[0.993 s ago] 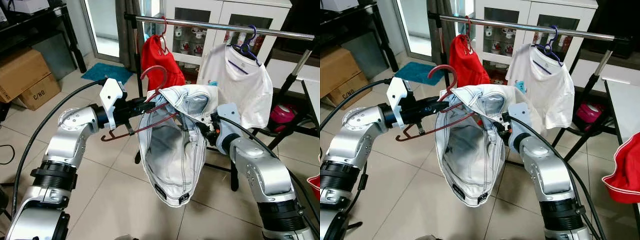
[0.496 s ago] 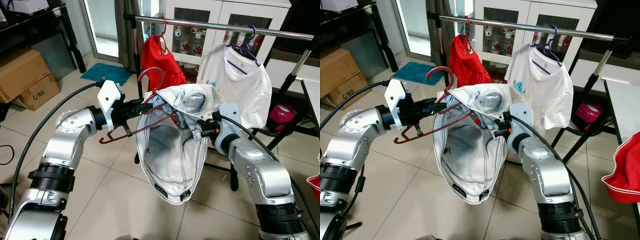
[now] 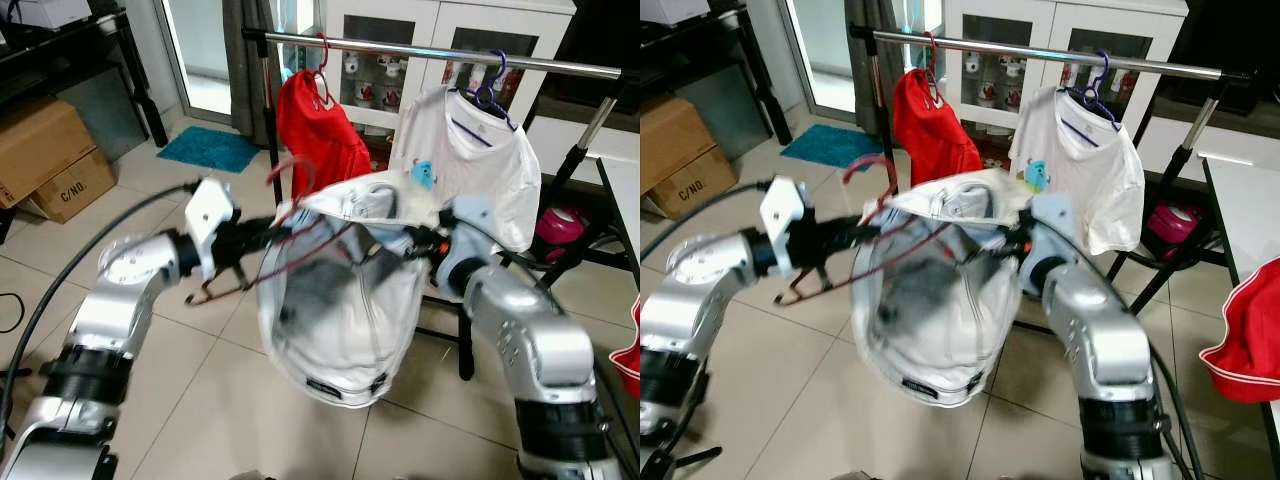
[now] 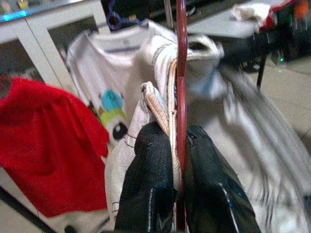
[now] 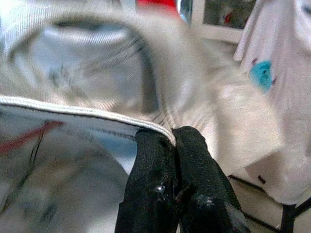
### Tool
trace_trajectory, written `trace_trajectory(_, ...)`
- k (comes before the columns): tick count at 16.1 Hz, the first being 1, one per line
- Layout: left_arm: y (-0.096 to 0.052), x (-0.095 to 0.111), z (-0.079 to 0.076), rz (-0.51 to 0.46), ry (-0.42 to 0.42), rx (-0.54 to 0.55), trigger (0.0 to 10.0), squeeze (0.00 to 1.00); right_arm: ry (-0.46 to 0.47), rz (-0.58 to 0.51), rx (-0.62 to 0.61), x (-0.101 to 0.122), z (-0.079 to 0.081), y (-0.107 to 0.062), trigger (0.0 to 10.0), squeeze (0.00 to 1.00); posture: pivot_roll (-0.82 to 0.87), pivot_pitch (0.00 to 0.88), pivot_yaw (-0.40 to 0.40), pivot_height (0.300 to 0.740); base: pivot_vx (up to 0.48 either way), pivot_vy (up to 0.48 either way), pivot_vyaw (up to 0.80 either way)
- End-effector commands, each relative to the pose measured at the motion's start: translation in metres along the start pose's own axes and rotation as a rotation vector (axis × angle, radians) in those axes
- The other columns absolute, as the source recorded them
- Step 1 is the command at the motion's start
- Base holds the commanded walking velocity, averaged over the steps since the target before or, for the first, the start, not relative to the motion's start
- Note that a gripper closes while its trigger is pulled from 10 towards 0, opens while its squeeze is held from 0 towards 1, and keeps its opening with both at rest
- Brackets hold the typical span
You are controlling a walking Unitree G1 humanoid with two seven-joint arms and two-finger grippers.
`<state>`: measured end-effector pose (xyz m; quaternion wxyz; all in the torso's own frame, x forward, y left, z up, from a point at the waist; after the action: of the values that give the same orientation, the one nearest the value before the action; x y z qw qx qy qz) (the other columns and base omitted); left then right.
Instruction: Hang hanger
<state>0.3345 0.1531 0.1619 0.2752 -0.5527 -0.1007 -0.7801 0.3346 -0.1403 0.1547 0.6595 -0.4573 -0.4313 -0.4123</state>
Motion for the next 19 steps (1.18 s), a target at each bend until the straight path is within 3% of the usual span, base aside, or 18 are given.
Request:
trace_trajectory(1, -0.006, 0.001, -0.001, 0.017, 0.046, -0.025, 0.0, 0.00, 0.006, -0.120, -0.004, 0.030, -0.002, -0.004, 0.0, 0.00, -0.14, 0.000, 0.014, 0.740, 0.000, 0.000, 0.00)
trace_trajectory(6, -0.029, -0.021, -0.017, 0.120, -0.012, -0.103, 0.0, 0.00, 0.046, -0.201, 0.000, 0.063, -0.011, -0.002, 0.0, 0.00, -0.14, 0.000, 0.013, 0.740, 0.000, 0.000, 0.00)
trace_trajectory(8, -0.030, -0.023, -0.042, 0.136, -0.051, -0.250, 0.0, 0.00, 0.059, -0.221, 0.022, 0.074, -0.010, 0.003, 0.0, 0.00, -0.13, 0.000, 0.007, 0.740, 0.000, 0.000, 0.00)
trace_trajectory(10, -0.030, -0.021, -0.051, 0.131, -0.067, -0.309, 0.0, 0.00, 0.060, -0.221, 0.025, 0.076, -0.011, 0.006, 0.0, 0.00, -0.13, 0.000, 0.002, 0.740, 0.000, 0.000, 0.00)
trace_trajectory(13, -0.032, -0.011, -0.066, 0.099, -0.084, -0.403, 0.0, 0.00, 0.052, -0.203, 0.025, 0.075, -0.017, 0.010, 0.0, 0.00, -0.13, 0.000, 0.000, 0.740, 0.000, 0.000, 0.00)
trace_trajectory(19, -0.054, 0.021, -0.064, 0.056, -0.060, -0.359, 0.0, 0.00, 0.086, -0.072, -0.067, 0.037, -0.067, 0.017, 0.0, 0.00, -0.12, 0.000, -0.010, 0.740, 0.000, 0.000, 0.00)
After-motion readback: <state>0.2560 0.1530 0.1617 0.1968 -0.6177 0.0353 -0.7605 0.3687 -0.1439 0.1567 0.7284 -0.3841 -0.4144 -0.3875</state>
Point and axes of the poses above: a point about 5 cm out from each wrist's last joint towards the gripper, its own y axis pointing out of the wrist towards the gripper, its own x axis along the axis of the wrist's last joint, z = x × y, the point moved 3 cm from there along y, pointing out of the wrist towards the gripper, and after that the axes turned 8 degrees about y, right-handed, at the moved point
